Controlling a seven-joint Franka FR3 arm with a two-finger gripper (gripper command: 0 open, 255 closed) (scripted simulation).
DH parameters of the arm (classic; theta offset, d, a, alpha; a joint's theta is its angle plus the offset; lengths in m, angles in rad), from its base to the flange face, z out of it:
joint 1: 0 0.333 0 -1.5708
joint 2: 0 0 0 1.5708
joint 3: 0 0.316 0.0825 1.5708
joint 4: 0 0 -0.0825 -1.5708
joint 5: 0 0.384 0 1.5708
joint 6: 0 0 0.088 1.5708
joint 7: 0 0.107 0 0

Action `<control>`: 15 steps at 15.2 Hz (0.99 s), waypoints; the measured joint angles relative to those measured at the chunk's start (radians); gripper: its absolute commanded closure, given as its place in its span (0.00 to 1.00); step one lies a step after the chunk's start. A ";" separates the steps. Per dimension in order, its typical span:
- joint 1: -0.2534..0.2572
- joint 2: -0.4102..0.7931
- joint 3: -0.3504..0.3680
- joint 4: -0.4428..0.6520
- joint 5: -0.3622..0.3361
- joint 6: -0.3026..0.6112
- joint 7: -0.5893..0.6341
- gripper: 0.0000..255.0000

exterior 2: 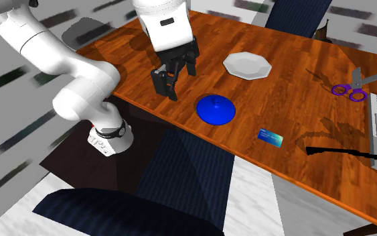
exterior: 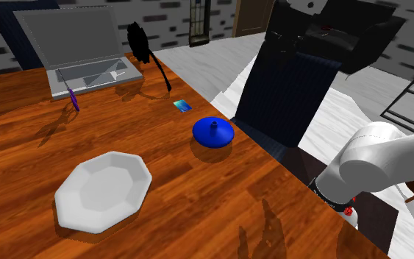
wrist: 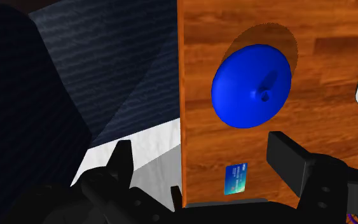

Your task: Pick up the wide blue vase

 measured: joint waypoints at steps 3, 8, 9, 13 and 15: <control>0.006 0.016 0.026 -0.010 0.003 0.020 0.021 0.00; 0.033 0.104 0.138 -0.031 0.016 0.103 0.117 0.00; 0.038 0.129 0.161 -0.025 0.016 0.116 0.139 0.00; 0.054 0.229 0.249 -0.016 0.011 0.179 0.222 0.00; 0.061 0.277 0.291 -0.015 0.003 0.210 0.265 0.00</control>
